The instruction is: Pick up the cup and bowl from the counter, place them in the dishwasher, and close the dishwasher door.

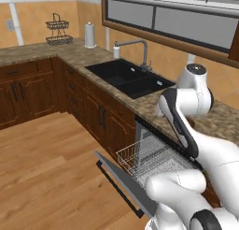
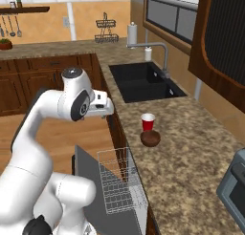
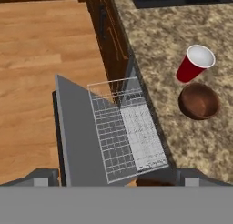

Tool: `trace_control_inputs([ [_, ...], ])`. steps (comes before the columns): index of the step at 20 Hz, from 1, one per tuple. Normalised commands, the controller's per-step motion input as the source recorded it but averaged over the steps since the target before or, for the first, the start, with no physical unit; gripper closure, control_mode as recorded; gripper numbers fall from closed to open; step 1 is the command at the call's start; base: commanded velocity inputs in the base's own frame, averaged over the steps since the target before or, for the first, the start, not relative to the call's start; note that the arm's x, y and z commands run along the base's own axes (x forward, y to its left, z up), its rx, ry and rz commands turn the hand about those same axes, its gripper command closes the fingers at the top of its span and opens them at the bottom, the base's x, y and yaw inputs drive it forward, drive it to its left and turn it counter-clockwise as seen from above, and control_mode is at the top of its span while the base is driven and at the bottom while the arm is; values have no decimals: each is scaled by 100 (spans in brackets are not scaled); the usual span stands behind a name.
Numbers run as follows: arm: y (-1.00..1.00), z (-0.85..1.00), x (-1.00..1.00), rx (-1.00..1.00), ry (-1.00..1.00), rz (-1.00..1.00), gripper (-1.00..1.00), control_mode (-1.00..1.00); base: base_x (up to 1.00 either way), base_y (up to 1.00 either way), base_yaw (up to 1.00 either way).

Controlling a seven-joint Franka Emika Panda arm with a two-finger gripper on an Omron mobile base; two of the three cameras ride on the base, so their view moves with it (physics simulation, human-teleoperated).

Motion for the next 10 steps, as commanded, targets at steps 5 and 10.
trace_control_inputs([
  [5, -33, -15, 74, -1, 6, 0, -100, -100, 0, 0, 0],
  [10, -43, -9, 57, 0, 15, 0, -100, -100, 0, 0, 0],
])
